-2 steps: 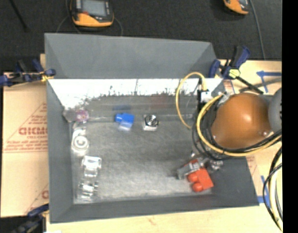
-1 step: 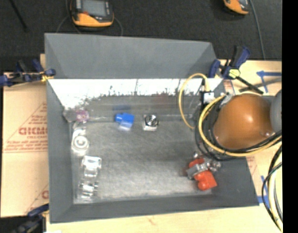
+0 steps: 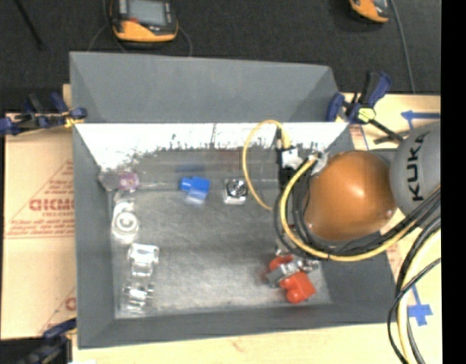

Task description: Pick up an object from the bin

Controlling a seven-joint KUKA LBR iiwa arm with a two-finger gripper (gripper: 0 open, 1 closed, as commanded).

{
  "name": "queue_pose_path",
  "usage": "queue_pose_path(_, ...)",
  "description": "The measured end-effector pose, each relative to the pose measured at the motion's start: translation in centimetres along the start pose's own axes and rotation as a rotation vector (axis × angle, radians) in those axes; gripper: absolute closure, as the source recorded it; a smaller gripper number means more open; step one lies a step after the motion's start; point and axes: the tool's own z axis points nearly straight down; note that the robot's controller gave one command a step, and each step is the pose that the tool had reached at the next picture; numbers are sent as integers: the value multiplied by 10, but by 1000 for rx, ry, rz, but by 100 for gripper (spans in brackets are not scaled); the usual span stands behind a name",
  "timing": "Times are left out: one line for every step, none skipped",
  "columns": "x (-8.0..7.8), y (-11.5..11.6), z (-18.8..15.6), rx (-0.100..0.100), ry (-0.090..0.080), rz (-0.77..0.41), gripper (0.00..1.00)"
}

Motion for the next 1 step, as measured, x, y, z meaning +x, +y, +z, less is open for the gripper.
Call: queue_pose_path(-8,-7,-135,9,6,-18,100)
